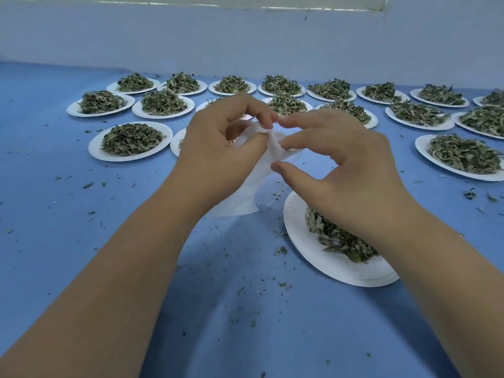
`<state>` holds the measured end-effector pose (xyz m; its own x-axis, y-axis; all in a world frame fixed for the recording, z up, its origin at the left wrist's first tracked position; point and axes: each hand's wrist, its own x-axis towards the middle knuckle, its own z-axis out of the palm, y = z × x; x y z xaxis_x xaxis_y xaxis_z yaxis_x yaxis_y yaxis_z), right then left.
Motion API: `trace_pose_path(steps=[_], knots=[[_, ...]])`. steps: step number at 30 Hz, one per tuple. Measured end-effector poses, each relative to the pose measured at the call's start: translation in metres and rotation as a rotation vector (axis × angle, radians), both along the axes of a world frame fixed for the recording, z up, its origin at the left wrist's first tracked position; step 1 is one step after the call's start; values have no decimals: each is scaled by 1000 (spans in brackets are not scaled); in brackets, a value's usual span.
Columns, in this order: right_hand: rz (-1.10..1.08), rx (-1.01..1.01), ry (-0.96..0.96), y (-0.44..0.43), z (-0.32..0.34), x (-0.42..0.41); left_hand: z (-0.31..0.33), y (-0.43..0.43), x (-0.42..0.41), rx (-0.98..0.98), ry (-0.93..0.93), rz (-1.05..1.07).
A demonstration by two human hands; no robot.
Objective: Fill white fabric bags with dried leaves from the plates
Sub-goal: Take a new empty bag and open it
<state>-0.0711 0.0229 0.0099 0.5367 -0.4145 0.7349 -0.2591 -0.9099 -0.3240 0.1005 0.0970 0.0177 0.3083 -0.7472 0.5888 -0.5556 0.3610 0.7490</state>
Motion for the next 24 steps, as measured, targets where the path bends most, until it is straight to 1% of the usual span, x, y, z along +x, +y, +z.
trace_pose_path(steps=[3,5,6,8,11,15,17,19,21,24], knots=[[-22,83,131,-3,-1,0,2,0,0,-13,50,-61],[-42,95,139,-6,-1,-2,2,0,0,-3,23,-61],[-51,88,116,-6,-1,-2,1,0,0,0,-33,-44],[-77,38,84,-6,-1,-3,0,1,2,2,-219,-13],[-81,-44,108,-3,-3,-2,-3,1,1,-14,-490,-27],[-74,-67,132,0,-1,-1,-3,2,5,-28,-684,115],[-84,-71,138,0,1,-3,-2,3,10,-3,-738,203],[-80,-66,183,0,3,-5,0,4,14,-9,-777,272],[-78,-65,216,1,5,-3,3,4,14,-51,-798,320],[-83,-84,212,4,8,0,6,5,15,-106,-791,387]])
